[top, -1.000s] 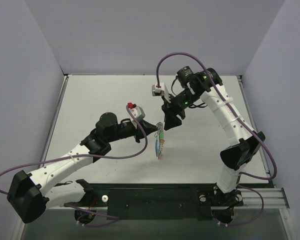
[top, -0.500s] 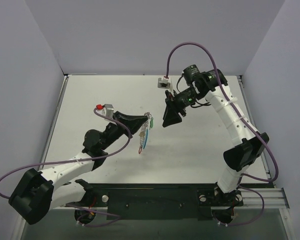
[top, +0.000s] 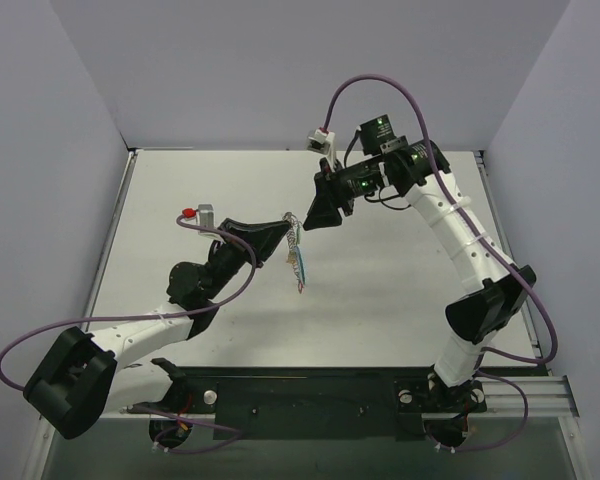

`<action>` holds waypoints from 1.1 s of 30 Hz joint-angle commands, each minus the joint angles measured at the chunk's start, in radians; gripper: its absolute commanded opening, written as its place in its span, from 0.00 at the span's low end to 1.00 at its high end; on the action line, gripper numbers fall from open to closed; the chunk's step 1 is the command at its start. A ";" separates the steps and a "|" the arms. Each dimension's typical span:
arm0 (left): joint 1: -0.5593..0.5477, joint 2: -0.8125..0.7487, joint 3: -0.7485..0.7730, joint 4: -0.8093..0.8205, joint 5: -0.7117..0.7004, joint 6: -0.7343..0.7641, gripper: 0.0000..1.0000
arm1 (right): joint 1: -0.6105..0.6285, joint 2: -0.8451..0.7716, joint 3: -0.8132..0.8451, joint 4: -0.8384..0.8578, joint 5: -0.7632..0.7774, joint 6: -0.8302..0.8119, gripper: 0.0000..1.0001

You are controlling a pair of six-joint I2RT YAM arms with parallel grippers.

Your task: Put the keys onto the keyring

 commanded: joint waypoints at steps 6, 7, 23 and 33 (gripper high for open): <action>0.002 -0.019 0.039 0.182 -0.034 -0.017 0.00 | 0.045 -0.031 0.050 0.067 0.059 0.068 0.42; 0.002 -0.019 0.039 0.180 -0.037 -0.017 0.00 | 0.048 -0.031 0.046 0.067 0.059 0.068 0.40; 0.002 -0.013 0.044 0.171 -0.054 -0.039 0.00 | 0.080 -0.020 0.056 0.070 0.134 0.037 0.24; 0.001 -0.008 0.039 0.177 -0.060 -0.046 0.00 | 0.083 -0.019 0.059 0.070 0.116 0.023 0.15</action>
